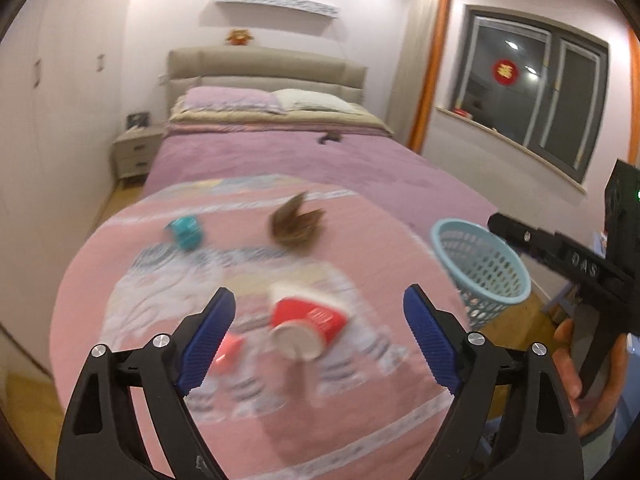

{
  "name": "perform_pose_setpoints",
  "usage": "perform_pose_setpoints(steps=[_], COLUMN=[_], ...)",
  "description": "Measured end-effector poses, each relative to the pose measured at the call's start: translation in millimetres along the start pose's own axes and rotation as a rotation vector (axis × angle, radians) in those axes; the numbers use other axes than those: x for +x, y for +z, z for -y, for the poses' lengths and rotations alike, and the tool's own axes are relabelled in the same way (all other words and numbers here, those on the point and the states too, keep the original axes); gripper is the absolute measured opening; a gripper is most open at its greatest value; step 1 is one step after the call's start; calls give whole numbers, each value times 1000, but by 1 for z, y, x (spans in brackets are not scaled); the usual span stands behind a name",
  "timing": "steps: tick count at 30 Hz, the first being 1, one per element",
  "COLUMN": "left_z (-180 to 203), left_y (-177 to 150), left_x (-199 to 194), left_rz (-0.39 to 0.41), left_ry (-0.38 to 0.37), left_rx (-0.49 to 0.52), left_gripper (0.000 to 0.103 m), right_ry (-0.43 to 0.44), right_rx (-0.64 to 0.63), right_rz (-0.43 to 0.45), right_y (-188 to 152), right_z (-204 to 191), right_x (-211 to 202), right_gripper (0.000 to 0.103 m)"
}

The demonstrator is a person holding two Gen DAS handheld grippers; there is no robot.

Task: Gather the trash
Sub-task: 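Grasp the pink plastic bag with the left tool while the right tool grasps the red paper cup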

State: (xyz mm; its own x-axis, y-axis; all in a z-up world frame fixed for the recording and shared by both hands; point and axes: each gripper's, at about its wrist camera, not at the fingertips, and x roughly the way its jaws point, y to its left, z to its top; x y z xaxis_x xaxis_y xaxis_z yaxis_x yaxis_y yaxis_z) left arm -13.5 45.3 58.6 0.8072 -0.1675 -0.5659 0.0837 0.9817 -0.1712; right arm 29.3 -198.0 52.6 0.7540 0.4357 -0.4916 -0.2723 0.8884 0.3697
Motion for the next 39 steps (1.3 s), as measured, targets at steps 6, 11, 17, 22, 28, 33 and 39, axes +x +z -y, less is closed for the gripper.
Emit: perform_pose_setpoints(steps=[6,11,17,22,28,33,39], left_z=[-37,-38,-77,-100,-100,-103,-115], left_y=[-28,-47,-62,-58,-53,-48,-46], left_x=[5,21,38,57,78,81,72], left_rz=[-59,-87,-153,-209,-229,-221,-181], left_ry=[10,38,-37,-45,-15,-14,5], left_rx=[-43,42,-99,-123,-80,-86,-121], left_gripper=[84,84,79,78,78,67,62], right_ry=[16,30,-38,-29,-51,-50,-55], right_rx=[-52,-42,-86,-43,-58,-51,-62], right_rz=[-117,-166,-265,-315,-312,-335,-354], right_y=[-28,-38,-59,-64,-63,-64,-69], right_z=[-41,-53,-74,-73,-84,-88,-99], right_x=[35,47,70,87,92,101,113], right_gripper=[66,66,69,69,75,75,75])
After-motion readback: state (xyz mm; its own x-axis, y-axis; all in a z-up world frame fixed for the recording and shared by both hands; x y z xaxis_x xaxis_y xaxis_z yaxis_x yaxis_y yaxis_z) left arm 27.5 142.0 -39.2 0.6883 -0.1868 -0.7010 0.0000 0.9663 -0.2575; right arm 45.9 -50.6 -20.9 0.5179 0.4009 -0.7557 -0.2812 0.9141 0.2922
